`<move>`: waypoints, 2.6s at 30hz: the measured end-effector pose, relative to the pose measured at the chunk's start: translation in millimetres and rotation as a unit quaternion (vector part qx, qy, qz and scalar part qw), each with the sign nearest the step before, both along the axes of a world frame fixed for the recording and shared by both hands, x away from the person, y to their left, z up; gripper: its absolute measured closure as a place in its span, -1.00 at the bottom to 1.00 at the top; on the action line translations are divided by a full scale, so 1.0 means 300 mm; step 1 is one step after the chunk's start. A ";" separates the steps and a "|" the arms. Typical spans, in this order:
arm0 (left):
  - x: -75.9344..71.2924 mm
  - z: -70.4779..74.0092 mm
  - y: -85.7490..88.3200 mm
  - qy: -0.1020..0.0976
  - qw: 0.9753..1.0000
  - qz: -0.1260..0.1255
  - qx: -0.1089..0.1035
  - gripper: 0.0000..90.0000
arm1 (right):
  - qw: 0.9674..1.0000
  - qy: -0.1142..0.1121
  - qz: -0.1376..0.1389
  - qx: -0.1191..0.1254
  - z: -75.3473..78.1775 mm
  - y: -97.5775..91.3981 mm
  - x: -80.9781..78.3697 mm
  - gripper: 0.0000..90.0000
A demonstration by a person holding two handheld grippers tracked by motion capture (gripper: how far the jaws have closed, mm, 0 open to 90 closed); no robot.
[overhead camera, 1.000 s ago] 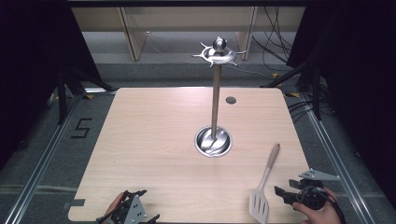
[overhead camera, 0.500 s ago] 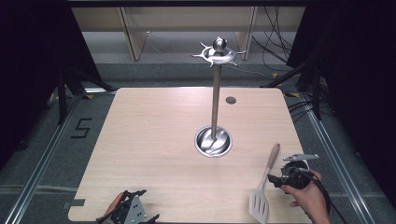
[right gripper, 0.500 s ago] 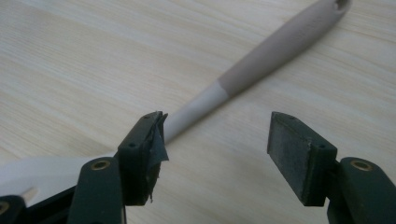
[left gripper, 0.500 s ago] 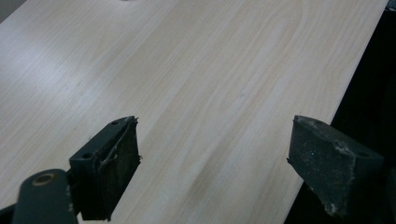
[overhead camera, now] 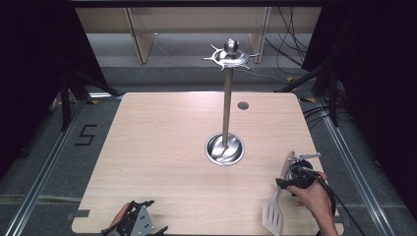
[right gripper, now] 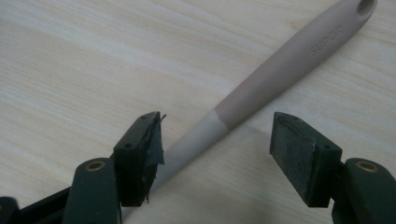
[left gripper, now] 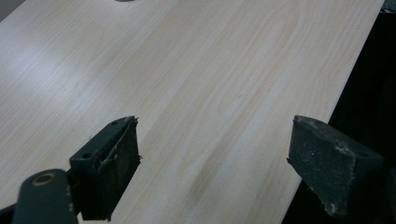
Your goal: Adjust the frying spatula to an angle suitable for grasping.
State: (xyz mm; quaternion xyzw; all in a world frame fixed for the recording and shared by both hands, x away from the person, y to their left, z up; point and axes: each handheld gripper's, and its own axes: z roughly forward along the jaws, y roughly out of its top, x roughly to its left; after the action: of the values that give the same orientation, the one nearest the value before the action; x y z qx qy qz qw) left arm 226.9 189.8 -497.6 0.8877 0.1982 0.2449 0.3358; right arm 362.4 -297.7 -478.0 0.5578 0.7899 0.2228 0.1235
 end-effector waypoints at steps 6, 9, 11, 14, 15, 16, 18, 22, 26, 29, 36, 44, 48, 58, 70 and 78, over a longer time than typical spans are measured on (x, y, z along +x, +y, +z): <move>0.000 -0.002 -0.003 -0.006 1.000 0.003 0.000 -0.65 | 1.000 0.013 -0.001 0.000 -0.006 0.009 0.015 -0.18; 0.001 -0.004 -0.005 -0.008 1.000 0.006 0.001 -0.65 | 1.000 0.022 -0.005 0.004 -0.006 0.019 0.019 -0.17; 0.001 -0.004 -0.005 -0.008 1.000 0.006 0.001 -0.65 | 0.999 0.033 0.002 -0.003 -0.008 0.026 0.023 -0.17; -0.001 -0.001 -0.003 -0.003 1.000 0.001 -0.003 -0.65 | 0.999 0.040 -0.013 -0.005 -0.005 0.049 0.026 -0.18; -0.001 -0.001 -0.003 -0.003 1.000 0.001 -0.002 -0.65 | 0.999 0.047 -0.015 -0.006 -0.002 0.051 0.029 -0.13; 0.000 -0.002 -0.004 -0.006 1.000 0.004 -0.002 -0.65 | 0.999 0.051 -0.019 -0.004 -0.002 0.054 0.030 -0.13; -0.001 -0.004 -0.006 -0.006 1.000 0.004 -0.005 -0.65 | 0.998 0.055 -0.013 -0.017 -0.002 0.054 0.033 -0.13; -0.001 -0.003 -0.005 -0.007 1.000 0.005 -0.005 -0.65 | 0.998 0.059 -0.020 -0.016 -0.012 0.054 0.037 -0.10; 0.000 -0.001 -0.005 0.000 1.000 -0.001 -0.004 -0.65 | 0.997 0.070 -0.022 -0.025 -0.008 0.060 0.047 -0.07; -0.001 -0.002 -0.008 -0.008 1.000 0.002 -0.006 -0.65 | 0.997 0.075 -0.012 -0.032 -0.004 0.065 0.064 -0.02; -0.002 0.001 -0.007 -0.002 1.000 -0.007 0.000 -0.65 | 0.994 0.092 0.028 -0.051 0.004 0.106 0.098 0.24; -0.001 -0.003 -0.010 -0.003 1.000 -0.008 -0.003 -0.65 | 0.989 0.114 0.075 -0.058 0.015 0.130 0.145 0.52; -0.002 -0.003 -0.011 -0.002 1.000 -0.009 -0.003 -0.65 | 0.985 0.129 0.089 -0.078 0.016 0.143 0.173 0.56; -0.002 -0.004 -0.010 -0.002 1.000 -0.010 -0.004 -0.65 | 0.981 0.146 0.097 -0.082 0.020 0.145 0.205 0.63; -0.002 -0.007 -0.013 -0.002 1.000 -0.012 -0.003 -0.65 | 0.980 0.151 0.097 -0.088 0.019 0.160 0.221 0.67; -0.003 -0.004 -0.010 -0.002 1.000 -0.011 -0.004 -0.65 | 0.982 0.140 0.103 -0.069 0.017 0.151 0.220 0.70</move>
State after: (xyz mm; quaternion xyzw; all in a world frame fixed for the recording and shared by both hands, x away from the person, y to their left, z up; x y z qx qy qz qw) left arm 226.0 186.9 -498.7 0.8878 0.1891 0.2425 0.3424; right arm 428.4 -252.4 -472.8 0.4890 0.8662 0.0992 0.0260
